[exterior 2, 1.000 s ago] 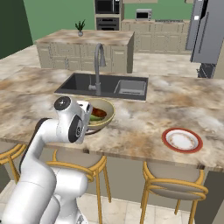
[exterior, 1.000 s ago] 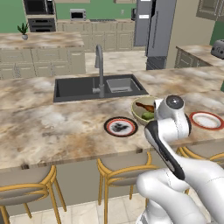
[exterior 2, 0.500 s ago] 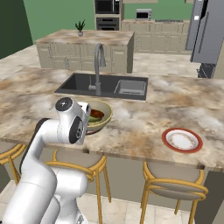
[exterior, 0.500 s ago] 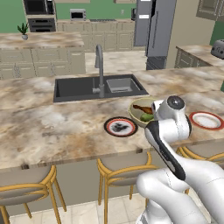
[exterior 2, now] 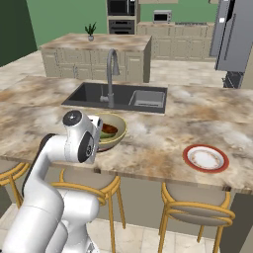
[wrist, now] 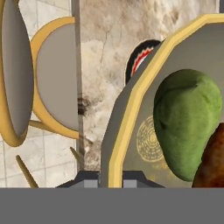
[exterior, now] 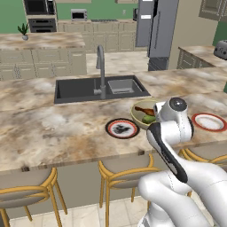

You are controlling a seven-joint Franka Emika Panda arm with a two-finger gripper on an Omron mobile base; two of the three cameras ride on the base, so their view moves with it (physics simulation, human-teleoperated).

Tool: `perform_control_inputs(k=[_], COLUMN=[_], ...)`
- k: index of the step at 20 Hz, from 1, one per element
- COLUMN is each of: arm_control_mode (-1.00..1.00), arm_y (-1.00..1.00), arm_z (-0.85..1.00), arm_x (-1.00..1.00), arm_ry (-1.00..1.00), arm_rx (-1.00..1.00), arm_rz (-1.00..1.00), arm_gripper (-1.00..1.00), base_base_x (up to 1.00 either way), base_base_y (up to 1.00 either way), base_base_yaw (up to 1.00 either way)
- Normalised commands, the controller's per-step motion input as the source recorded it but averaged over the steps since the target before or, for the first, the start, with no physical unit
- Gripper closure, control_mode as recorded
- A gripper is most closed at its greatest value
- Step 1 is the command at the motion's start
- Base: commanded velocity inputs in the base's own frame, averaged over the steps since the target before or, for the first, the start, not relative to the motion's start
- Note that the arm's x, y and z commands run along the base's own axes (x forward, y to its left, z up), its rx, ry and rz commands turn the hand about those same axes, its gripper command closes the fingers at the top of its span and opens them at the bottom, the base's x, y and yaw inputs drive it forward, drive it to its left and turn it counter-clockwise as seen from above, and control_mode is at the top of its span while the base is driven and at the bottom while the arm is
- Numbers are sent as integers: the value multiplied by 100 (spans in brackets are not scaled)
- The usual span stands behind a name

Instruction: Pick the chicken drumstick and cucumber from their plates and place them in the bowl. Then put the bowl in the fridge.

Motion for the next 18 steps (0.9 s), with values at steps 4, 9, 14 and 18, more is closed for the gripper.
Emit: perform_control_inputs(k=[4,9,14,18], arm_control_mode=[100,100,100,100], arm_y=[0,0,0,0], arm_z=[0,0,0,0], arm_x=[0,0,0,0], arm_ry=[0,0,0,0], arm_rx=[0,0,0,0], arm_rz=[0,0,0,0], arm_gripper=[100,100,100,100], base_base_x=[0,-32,-74,-24], base_base_y=[0,-1,20,87], base_base_yaw=[0,-3,-5,-1])
